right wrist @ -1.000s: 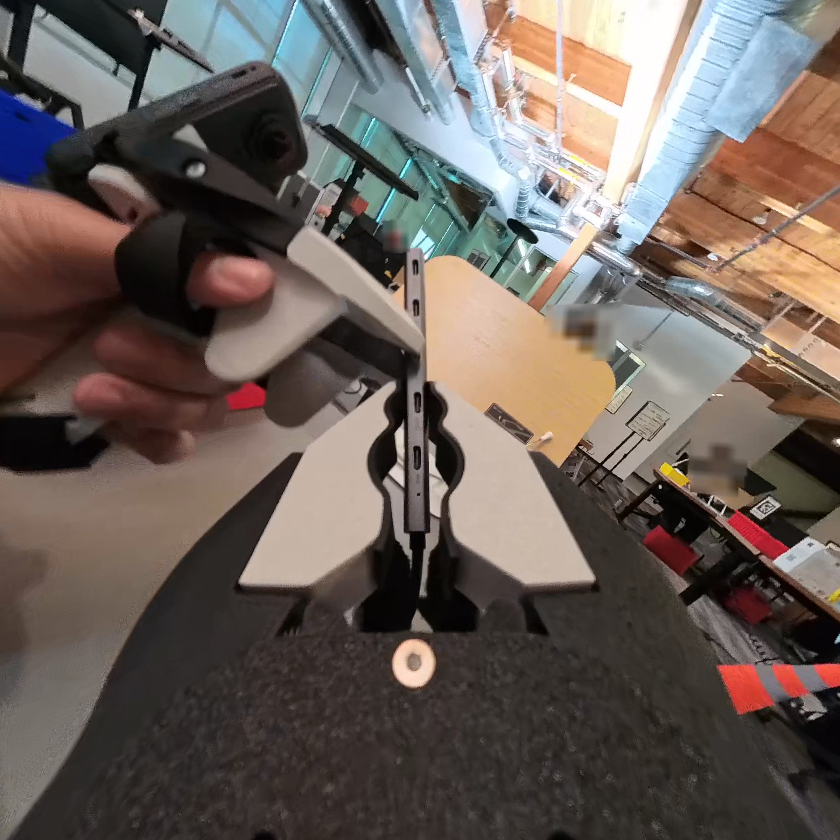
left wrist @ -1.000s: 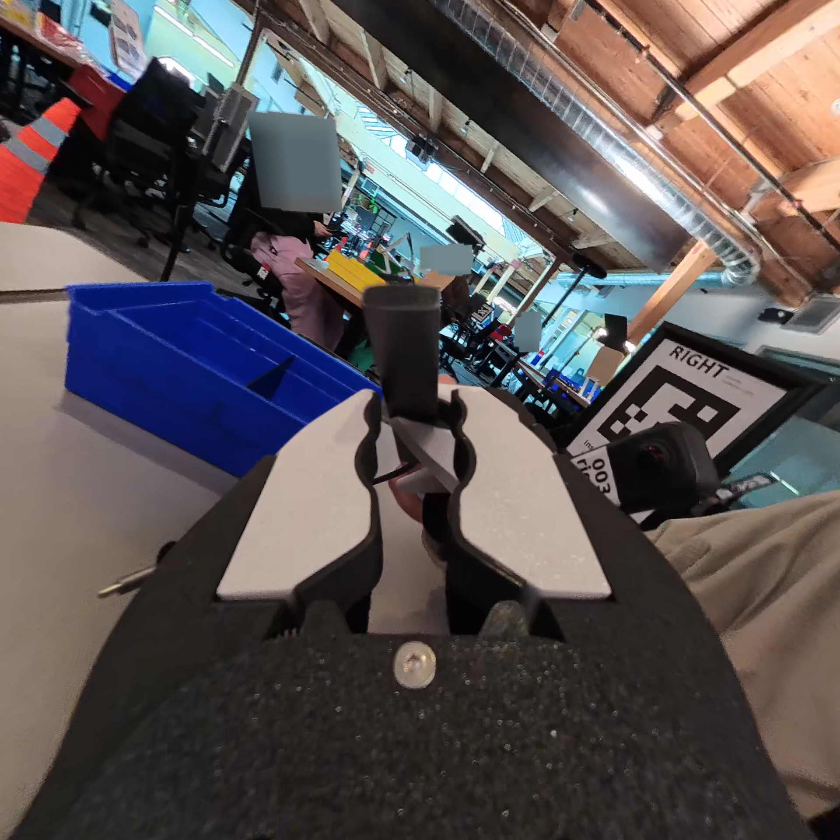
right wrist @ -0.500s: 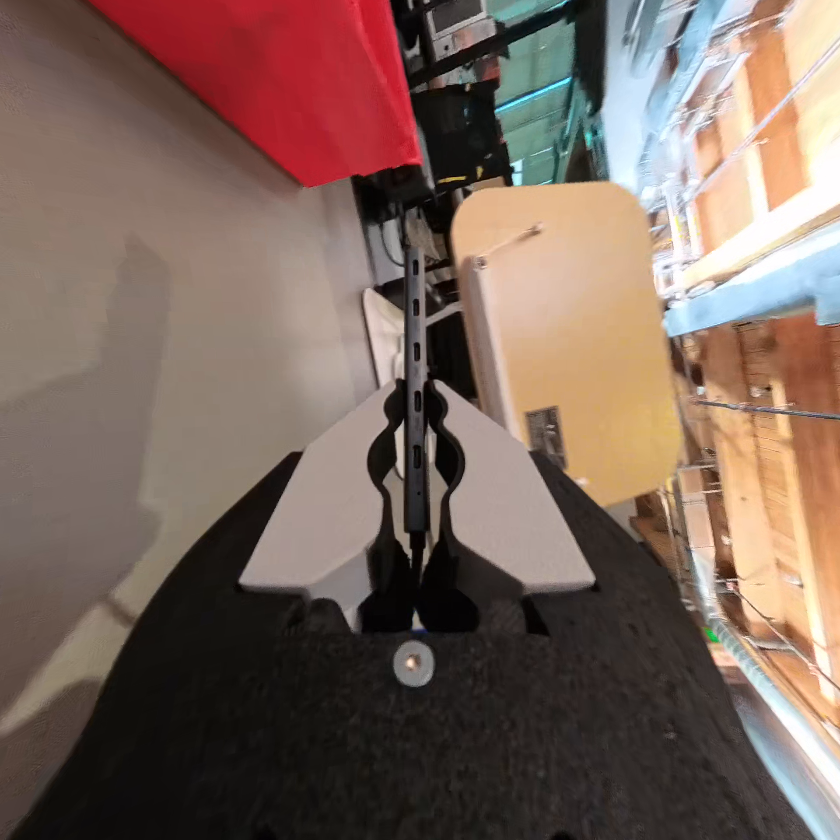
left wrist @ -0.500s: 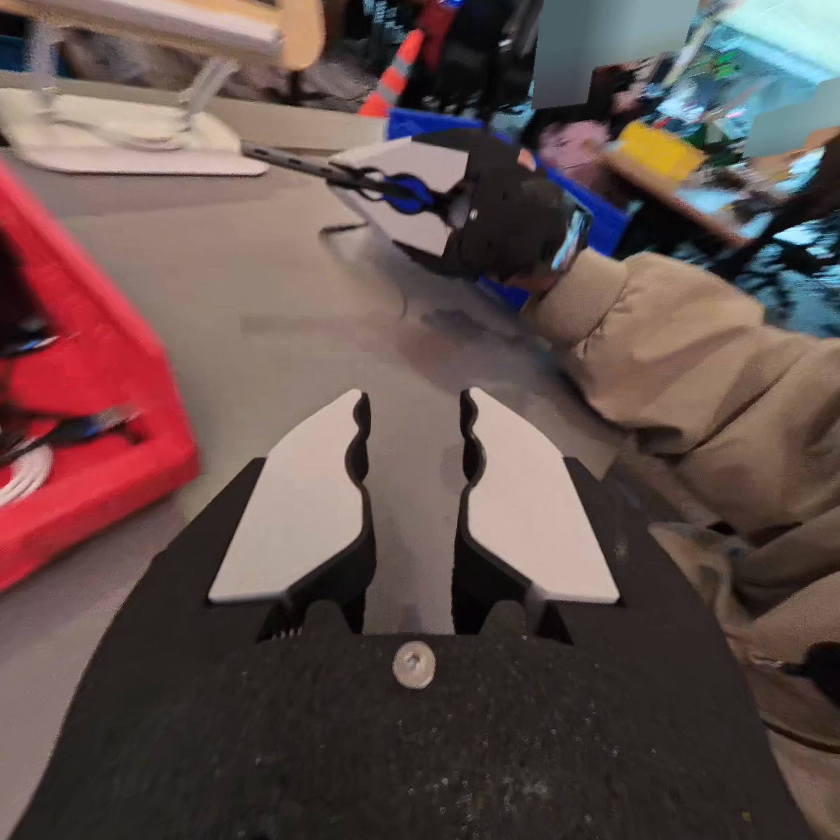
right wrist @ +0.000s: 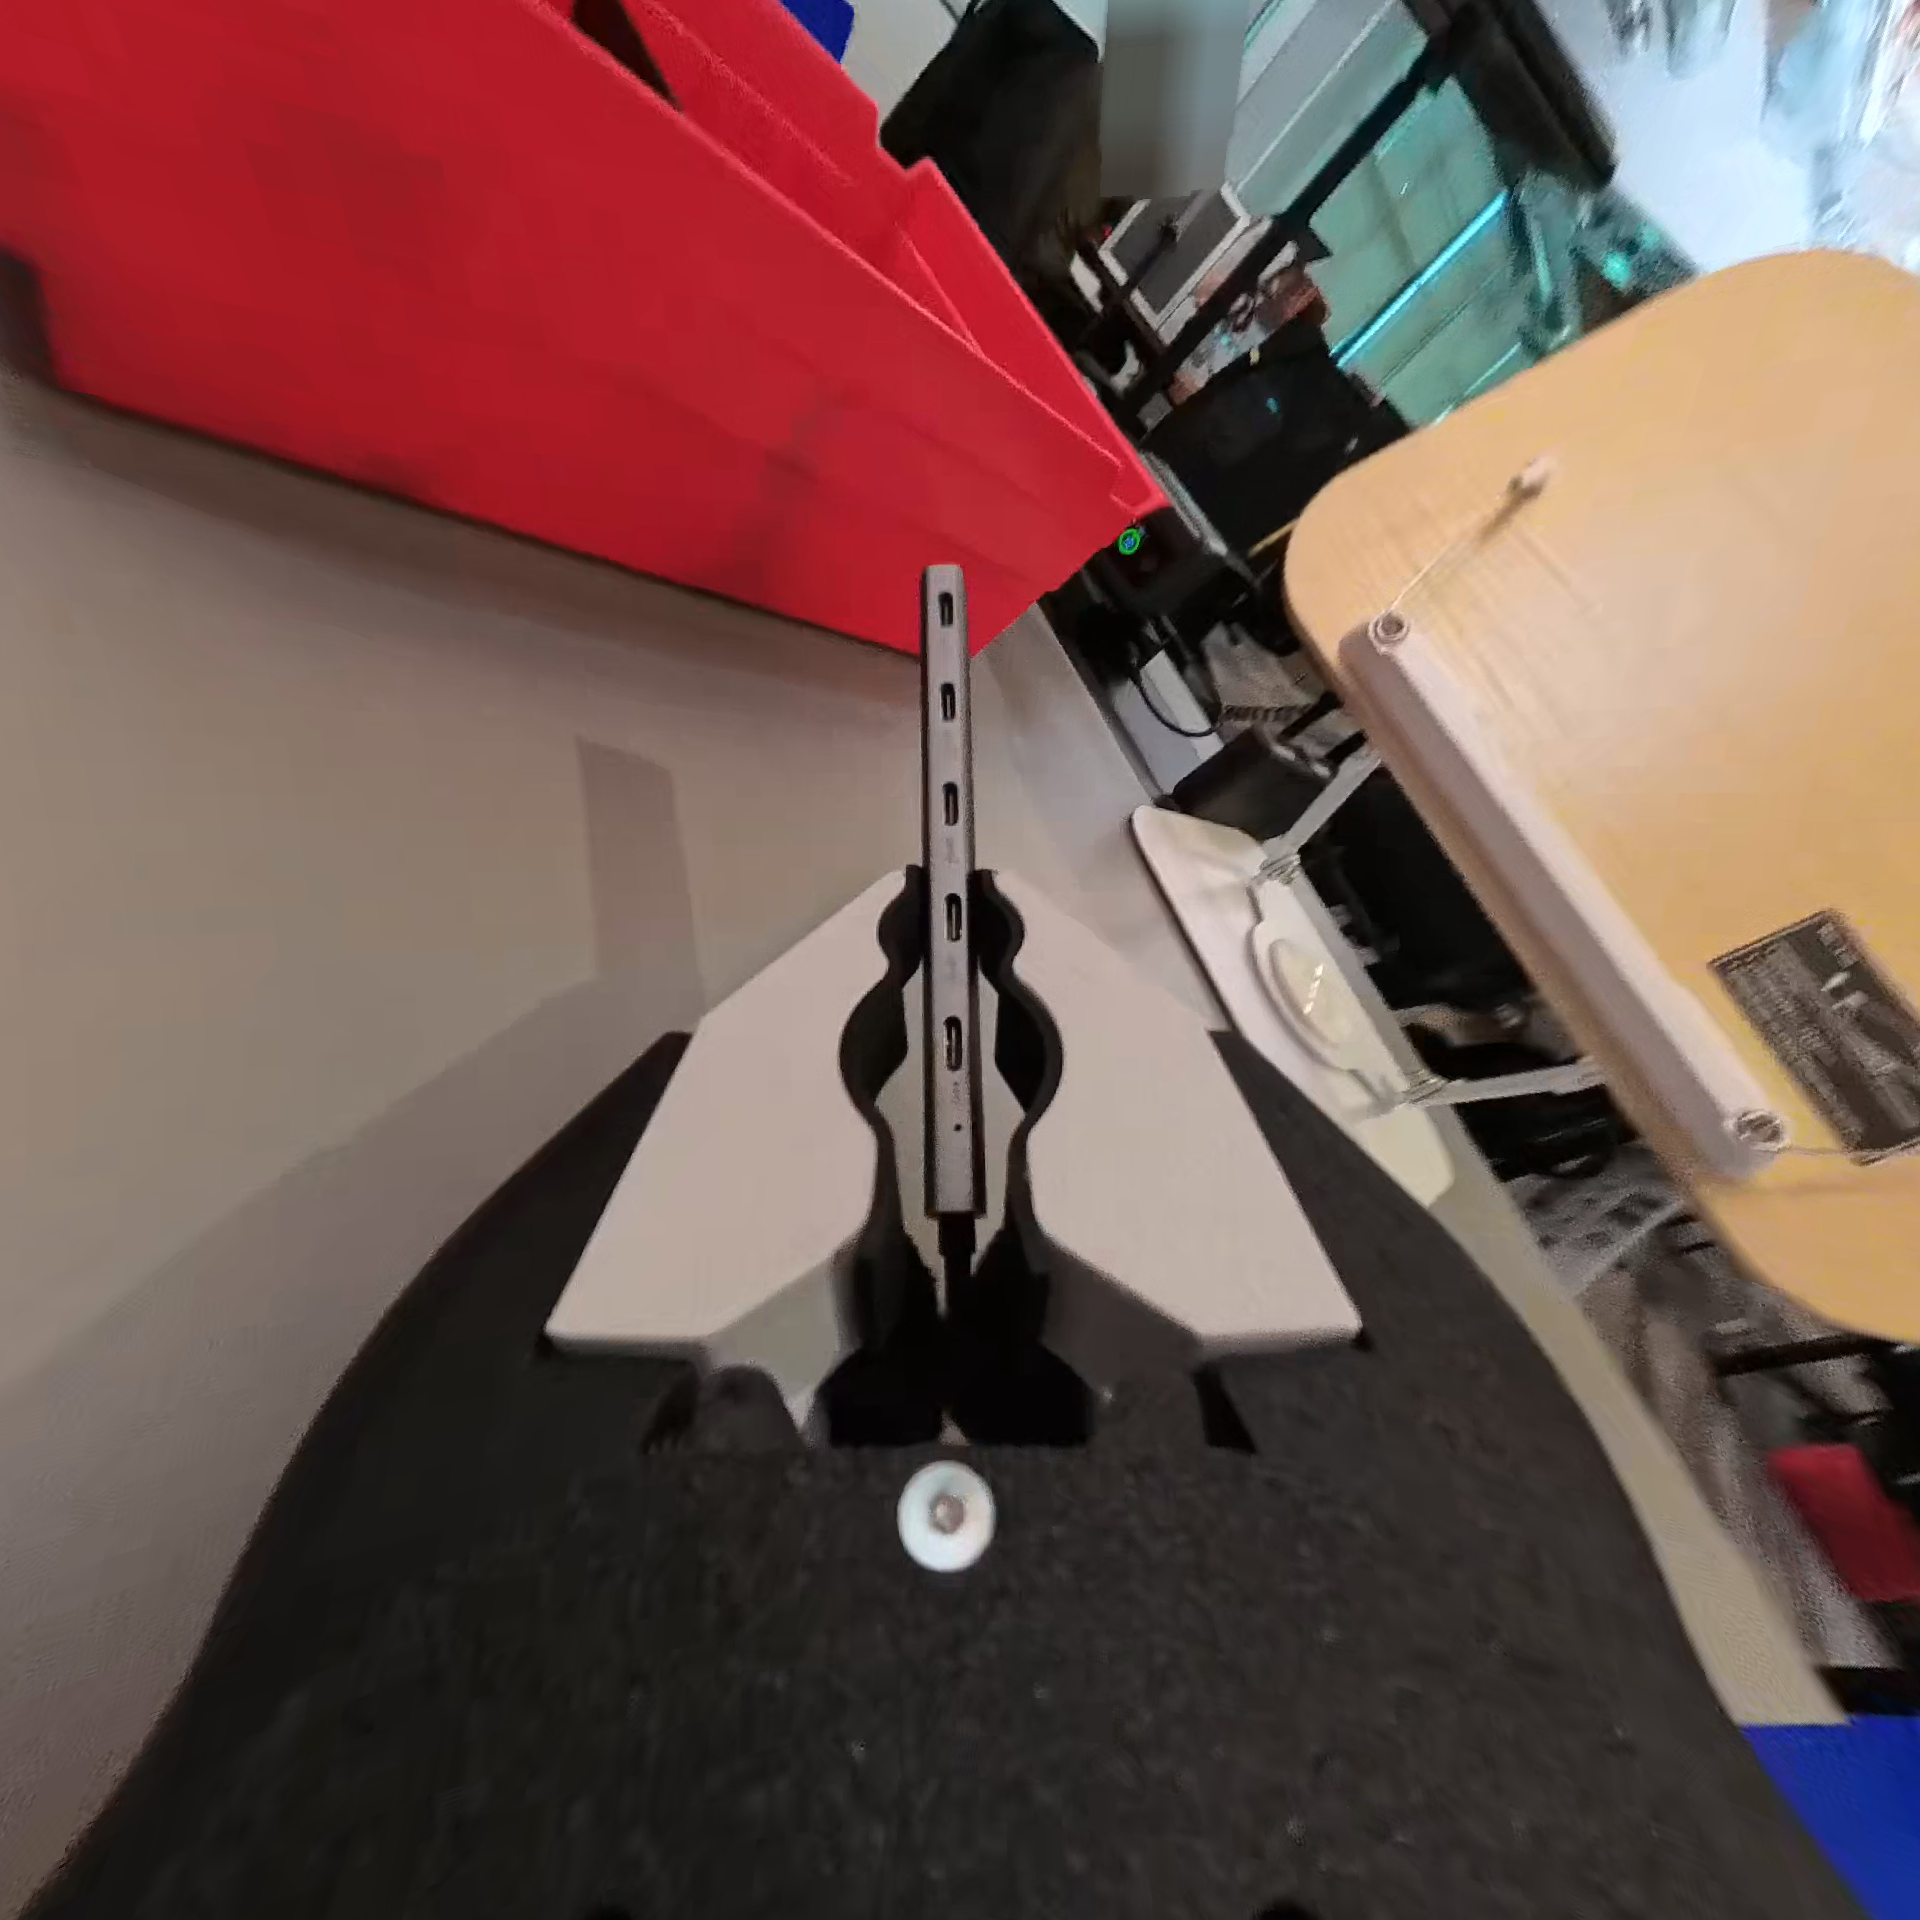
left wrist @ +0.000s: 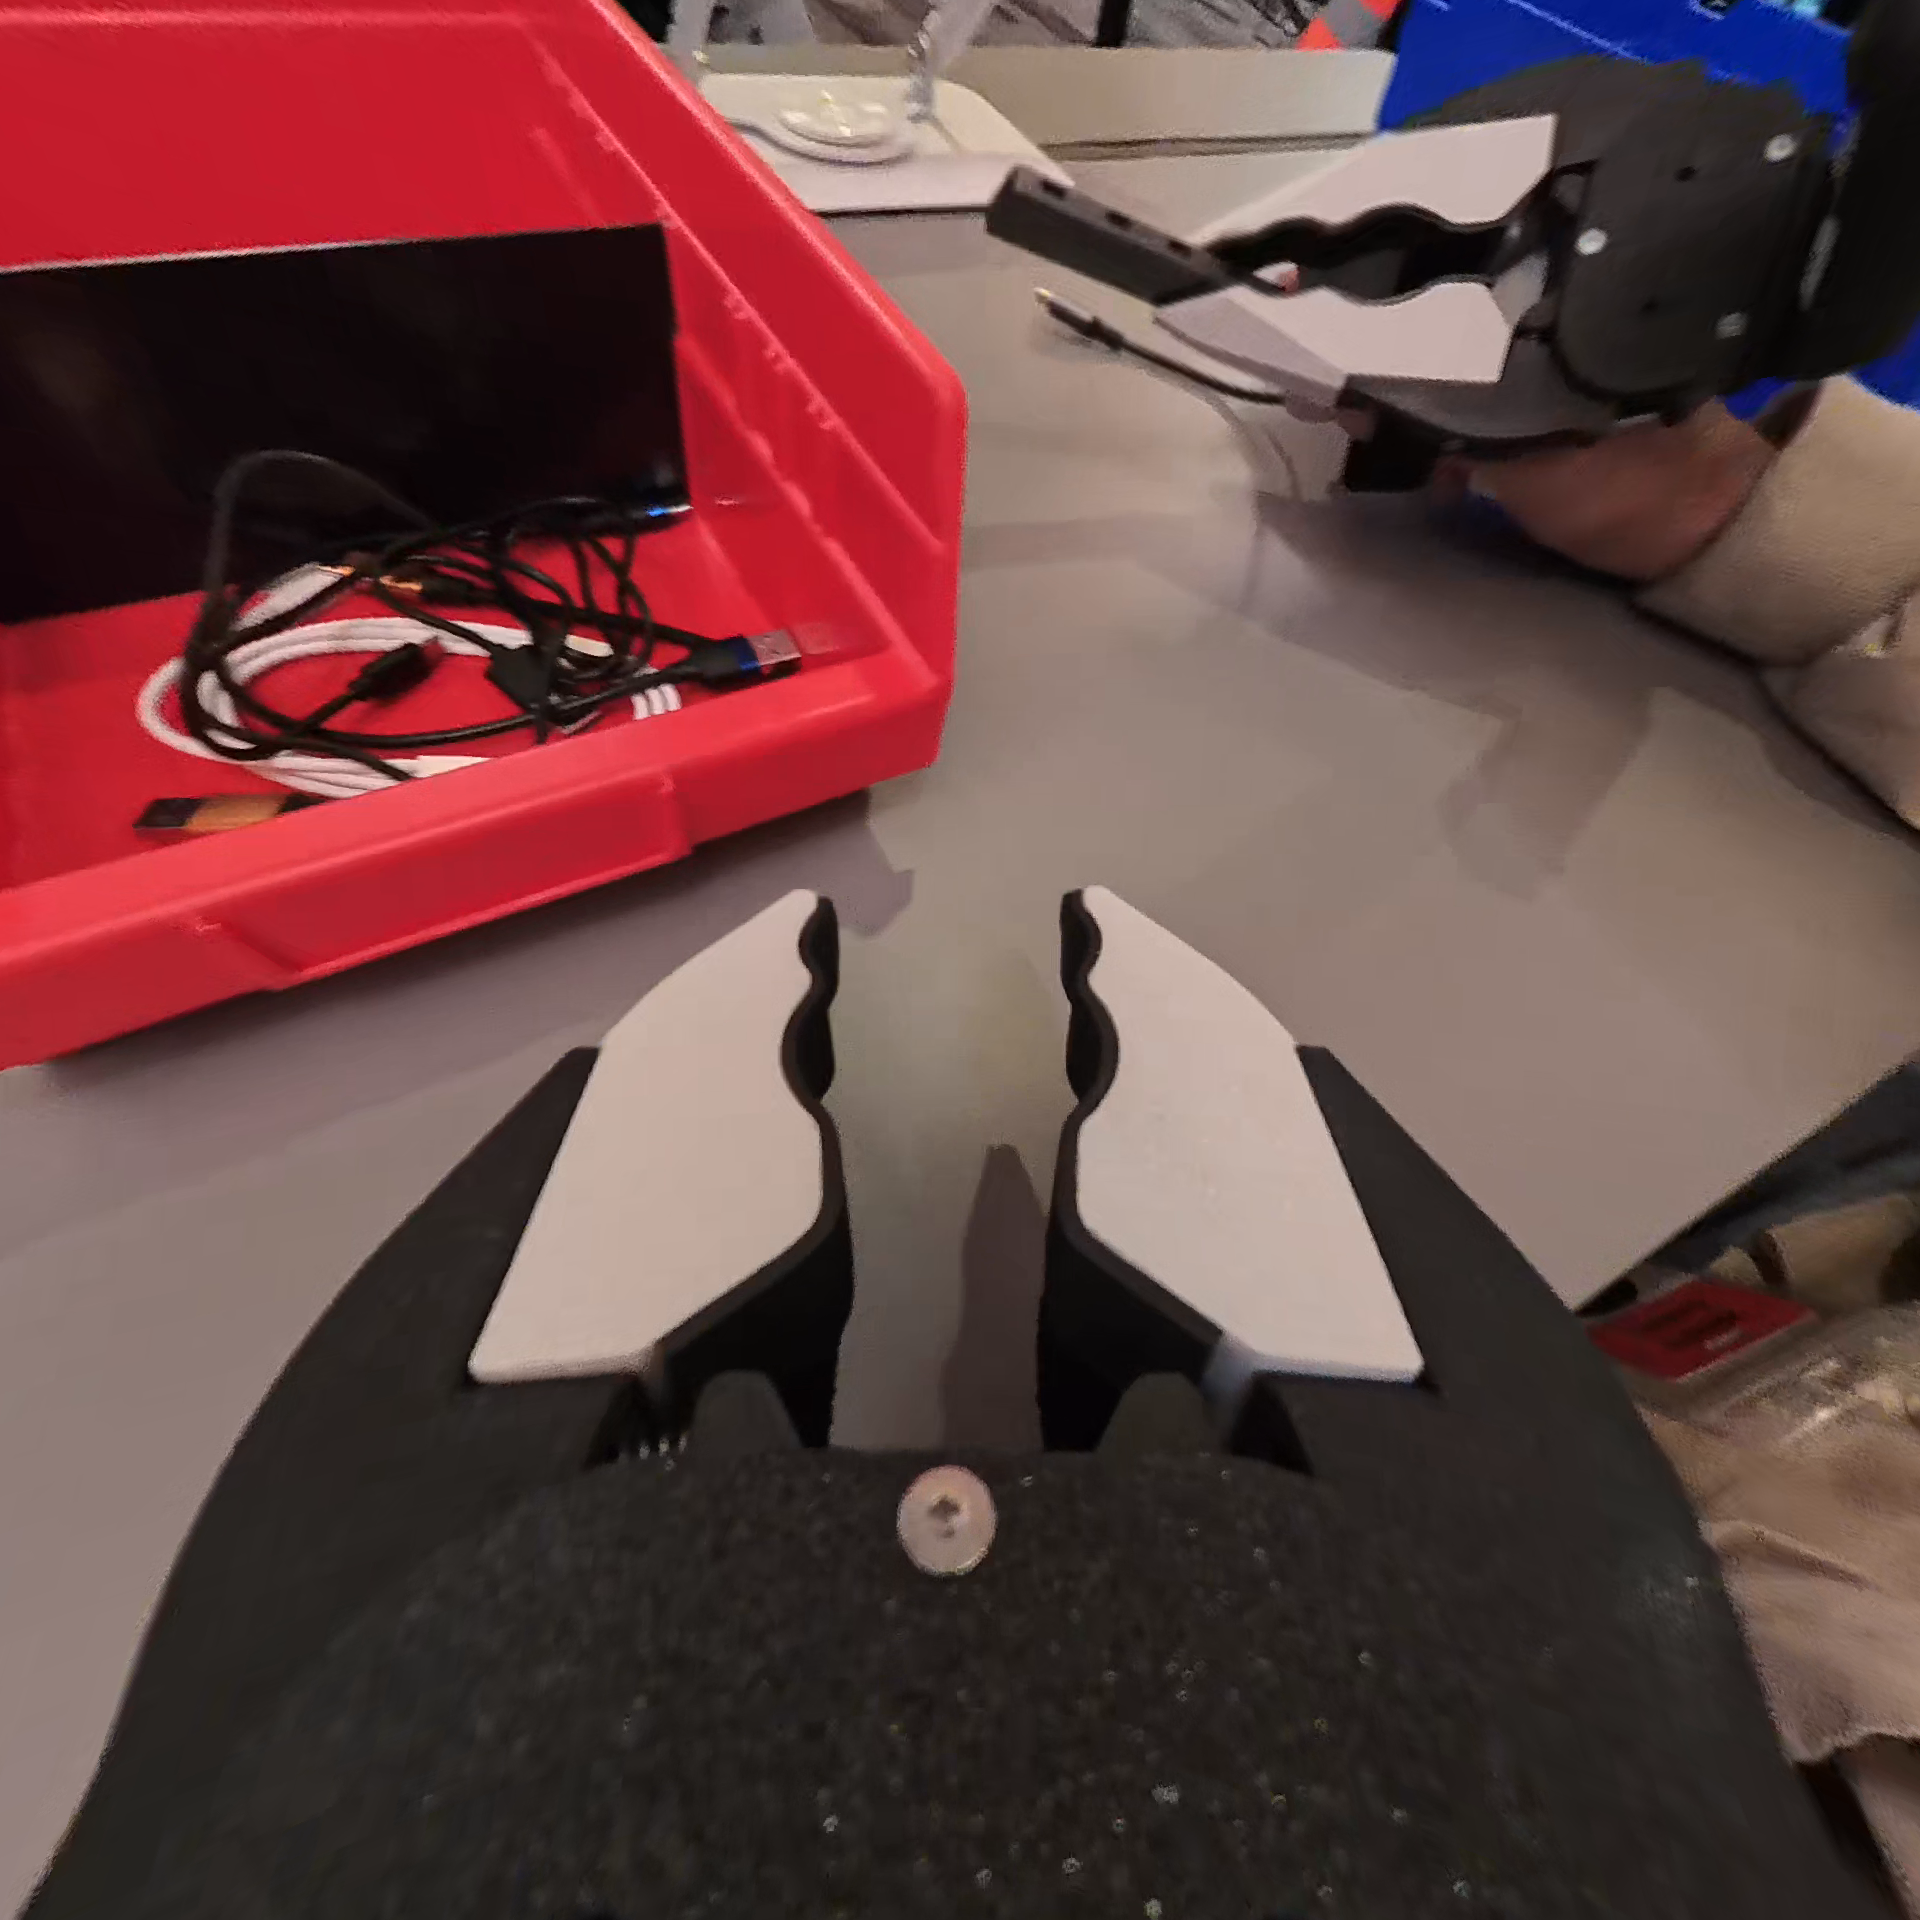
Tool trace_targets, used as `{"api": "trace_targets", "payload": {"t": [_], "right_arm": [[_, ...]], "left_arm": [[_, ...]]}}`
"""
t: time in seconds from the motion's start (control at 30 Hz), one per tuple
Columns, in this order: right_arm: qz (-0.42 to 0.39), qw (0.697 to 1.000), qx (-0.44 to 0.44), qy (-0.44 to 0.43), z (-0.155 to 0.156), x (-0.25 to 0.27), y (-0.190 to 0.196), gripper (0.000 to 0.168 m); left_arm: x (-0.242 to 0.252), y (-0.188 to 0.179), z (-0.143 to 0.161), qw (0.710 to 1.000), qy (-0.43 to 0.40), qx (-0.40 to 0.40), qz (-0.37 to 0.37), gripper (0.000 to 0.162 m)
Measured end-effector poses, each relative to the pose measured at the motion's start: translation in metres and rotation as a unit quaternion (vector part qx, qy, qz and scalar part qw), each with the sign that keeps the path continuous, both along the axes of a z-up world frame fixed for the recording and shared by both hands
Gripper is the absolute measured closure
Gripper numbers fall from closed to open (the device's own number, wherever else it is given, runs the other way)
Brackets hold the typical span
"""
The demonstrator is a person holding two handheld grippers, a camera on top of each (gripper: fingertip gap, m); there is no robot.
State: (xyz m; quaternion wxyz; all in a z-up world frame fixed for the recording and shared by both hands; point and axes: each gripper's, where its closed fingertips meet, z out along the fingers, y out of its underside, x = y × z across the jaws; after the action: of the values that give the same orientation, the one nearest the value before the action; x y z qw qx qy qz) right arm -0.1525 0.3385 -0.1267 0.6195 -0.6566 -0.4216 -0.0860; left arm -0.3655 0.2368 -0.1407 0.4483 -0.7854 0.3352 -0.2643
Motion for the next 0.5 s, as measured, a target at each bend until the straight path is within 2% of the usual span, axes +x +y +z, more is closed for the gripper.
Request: {"api": "trace_targets", "payload": {"t": [0.17, 0.37, 0.5], "right_arm": [[-0.002, 0.998, -0.013, 0.061, 0.01, 0.01, 0.0, 0.16], [-0.009, 0.999, -0.002, 0.052, 0.01, 0.015, -0.002, 0.16], [-0.008, 0.999, 0.002, 0.036, 0.007, 0.013, -0.002, 0.16]], "left_arm": [[-0.003, 0.013, 0.008, 0.999, -0.019, 0.022, 0.031, 0.119], [-0.003, 0.028, 0.017, 0.997, -0.011, 0.055, 0.046, 0.121], [-0.003, 0.045, 0.032, 0.999, -0.032, 0.014, 0.037, 0.113]]}}
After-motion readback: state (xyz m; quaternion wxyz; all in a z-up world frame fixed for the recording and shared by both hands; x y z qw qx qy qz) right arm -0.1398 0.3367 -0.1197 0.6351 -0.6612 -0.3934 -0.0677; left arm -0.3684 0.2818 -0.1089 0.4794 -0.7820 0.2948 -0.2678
